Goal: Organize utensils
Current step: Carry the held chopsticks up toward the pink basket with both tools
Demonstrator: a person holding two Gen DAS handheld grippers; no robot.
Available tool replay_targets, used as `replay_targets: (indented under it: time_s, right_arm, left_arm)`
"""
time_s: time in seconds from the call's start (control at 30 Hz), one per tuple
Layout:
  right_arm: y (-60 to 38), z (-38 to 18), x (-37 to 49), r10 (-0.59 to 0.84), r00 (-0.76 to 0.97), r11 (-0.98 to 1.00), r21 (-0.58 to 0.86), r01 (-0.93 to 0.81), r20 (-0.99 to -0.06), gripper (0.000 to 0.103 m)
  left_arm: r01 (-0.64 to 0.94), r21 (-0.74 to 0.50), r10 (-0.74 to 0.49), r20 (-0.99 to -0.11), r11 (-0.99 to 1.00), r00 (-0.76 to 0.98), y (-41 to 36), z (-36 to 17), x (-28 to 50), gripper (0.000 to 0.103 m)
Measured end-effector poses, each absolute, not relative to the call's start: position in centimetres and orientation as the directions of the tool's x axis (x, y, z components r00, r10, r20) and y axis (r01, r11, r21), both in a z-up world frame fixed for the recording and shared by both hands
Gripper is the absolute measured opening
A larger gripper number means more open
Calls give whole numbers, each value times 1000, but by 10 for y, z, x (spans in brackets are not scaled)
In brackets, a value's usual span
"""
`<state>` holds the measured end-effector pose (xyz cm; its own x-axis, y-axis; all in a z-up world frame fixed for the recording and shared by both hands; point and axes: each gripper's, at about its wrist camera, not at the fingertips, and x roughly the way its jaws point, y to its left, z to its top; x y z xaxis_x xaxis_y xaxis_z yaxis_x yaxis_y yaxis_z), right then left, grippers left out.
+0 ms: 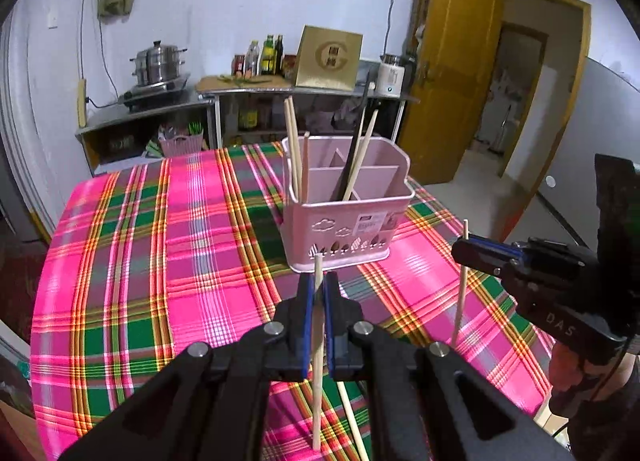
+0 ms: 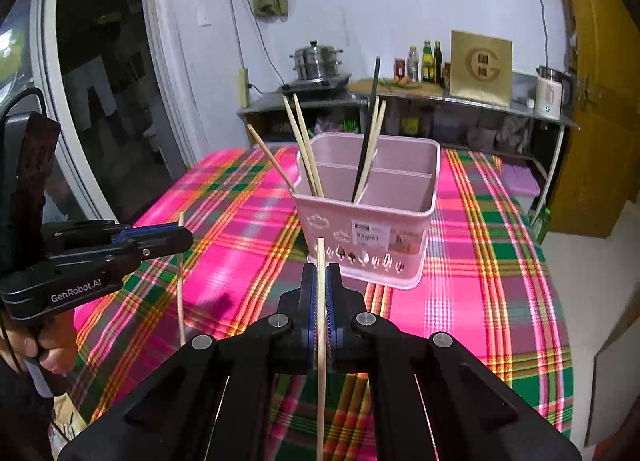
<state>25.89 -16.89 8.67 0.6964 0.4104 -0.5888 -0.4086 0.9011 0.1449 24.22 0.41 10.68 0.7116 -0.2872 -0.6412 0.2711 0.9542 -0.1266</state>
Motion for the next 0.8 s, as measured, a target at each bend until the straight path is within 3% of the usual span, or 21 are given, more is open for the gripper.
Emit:
replay_targets:
  time_s: [0.8]
  right_arm:
    - [-185,103,185,393,716,896,66,-439,-577,4]
  left_arm:
    - [302,-102,-299,-610,948,734,8,121,169,6]
